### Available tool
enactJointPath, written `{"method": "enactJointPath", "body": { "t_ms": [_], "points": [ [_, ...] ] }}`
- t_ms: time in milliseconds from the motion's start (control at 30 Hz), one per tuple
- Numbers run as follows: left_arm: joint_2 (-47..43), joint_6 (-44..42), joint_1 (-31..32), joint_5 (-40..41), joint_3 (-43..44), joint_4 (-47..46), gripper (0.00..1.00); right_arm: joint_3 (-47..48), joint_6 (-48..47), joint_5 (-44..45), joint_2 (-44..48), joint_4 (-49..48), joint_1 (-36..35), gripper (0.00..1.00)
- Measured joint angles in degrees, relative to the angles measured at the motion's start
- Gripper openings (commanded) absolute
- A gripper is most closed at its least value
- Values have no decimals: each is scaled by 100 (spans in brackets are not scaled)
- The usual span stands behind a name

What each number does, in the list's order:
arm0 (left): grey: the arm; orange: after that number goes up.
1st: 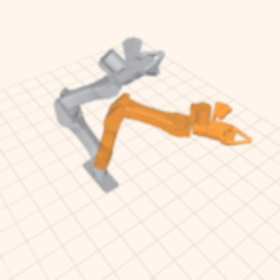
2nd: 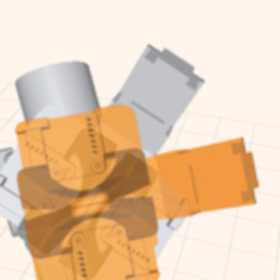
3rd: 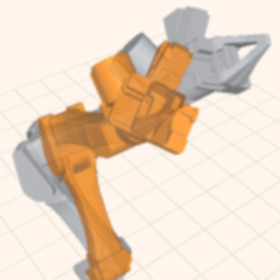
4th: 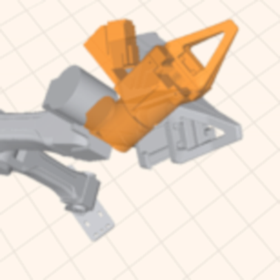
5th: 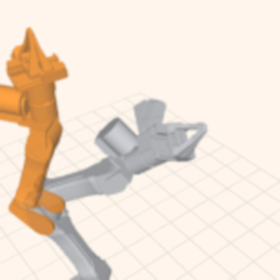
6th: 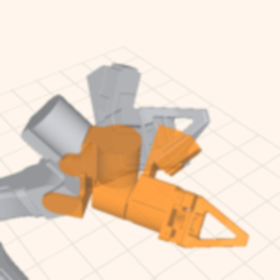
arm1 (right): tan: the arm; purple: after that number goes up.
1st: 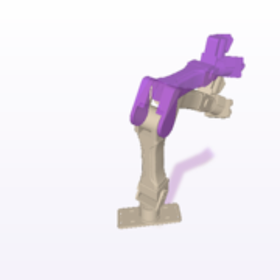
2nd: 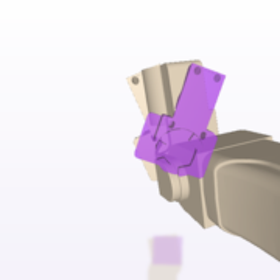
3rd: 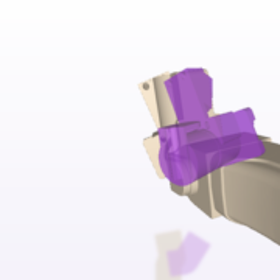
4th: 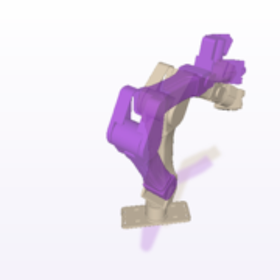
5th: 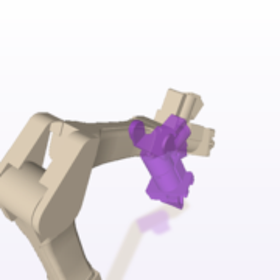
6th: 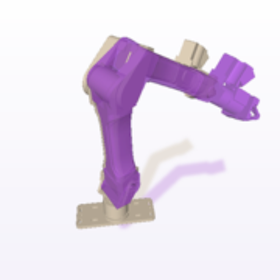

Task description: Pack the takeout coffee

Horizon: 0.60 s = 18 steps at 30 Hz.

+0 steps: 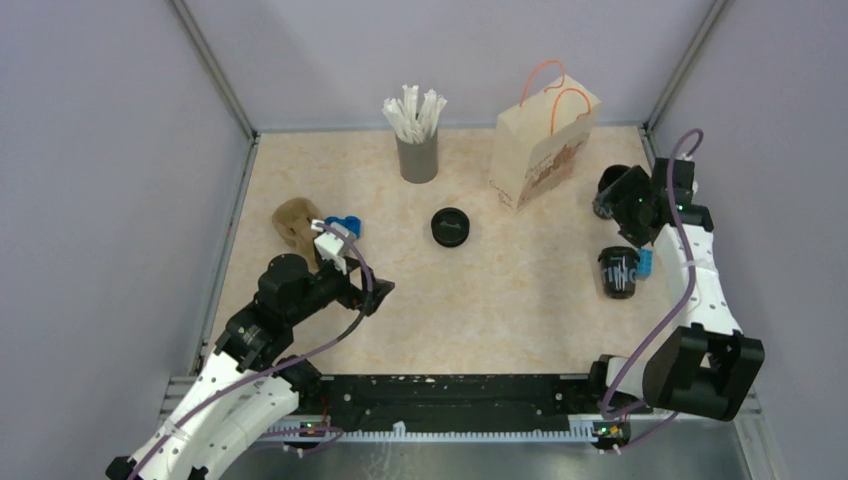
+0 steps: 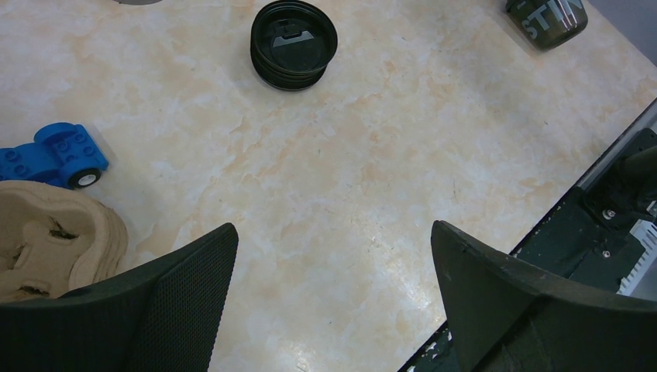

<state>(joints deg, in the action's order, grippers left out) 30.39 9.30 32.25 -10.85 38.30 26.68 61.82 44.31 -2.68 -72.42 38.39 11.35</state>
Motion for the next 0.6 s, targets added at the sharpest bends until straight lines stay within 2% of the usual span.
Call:
{"method": "enactJointPath", "body": {
  "t_ms": [100, 200, 367, 600],
  "points": [
    [0, 0, 0, -22, 0, 0, 99, 26, -1012, -46, 149, -133, -9, 89],
    [2, 0, 0, -68, -2, -2, 99, 315, -1808, 199, 7, 175, -9, 90],
    [-2, -2, 4, -190, -2, -4, 99, 918, -2461, 483, -901, 612, -9, 91],
    [-63, 0, 9, -284, -17, -11, 99, 669, -2793, 894, -1235, 1211, 4, 93]
  ]
}}
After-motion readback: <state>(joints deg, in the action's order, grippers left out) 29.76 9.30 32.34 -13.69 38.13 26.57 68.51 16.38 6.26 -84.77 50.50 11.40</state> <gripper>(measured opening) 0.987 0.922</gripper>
